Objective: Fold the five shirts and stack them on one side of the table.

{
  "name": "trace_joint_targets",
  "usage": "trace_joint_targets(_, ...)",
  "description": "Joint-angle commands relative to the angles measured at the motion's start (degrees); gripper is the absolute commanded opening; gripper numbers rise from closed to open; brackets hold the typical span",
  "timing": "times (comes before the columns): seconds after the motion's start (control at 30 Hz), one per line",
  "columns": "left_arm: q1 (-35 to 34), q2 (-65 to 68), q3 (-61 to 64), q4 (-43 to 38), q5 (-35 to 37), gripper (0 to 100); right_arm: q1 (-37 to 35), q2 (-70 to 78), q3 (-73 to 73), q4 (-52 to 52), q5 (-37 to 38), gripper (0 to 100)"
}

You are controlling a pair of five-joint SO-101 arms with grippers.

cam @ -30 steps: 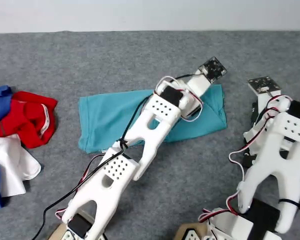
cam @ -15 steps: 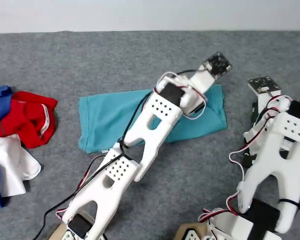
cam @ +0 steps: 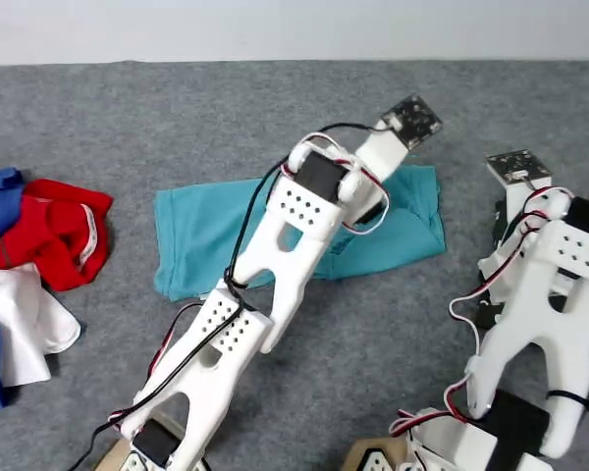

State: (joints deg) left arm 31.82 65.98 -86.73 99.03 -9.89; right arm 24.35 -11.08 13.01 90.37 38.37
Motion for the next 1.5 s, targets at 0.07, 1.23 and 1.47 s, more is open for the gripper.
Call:
trace_joint_targets(0.07,-0.53,-3.25,8.57,1.76,0.44,9,-0.40,-2.24,-0.44,-0.66,-0.26,1.0)
trace_joint_targets(1.23,-9.85,-4.92,-6.73,1.85,11.34,20,-0.31,-2.51,-0.35,-2.07,-0.53,1.0)
trace_joint_targets(1.47,-22.86,-19.87,15.96,1.76,10.64,20,1.45,-2.33,-0.35,-2.07,-0.53,1.0)
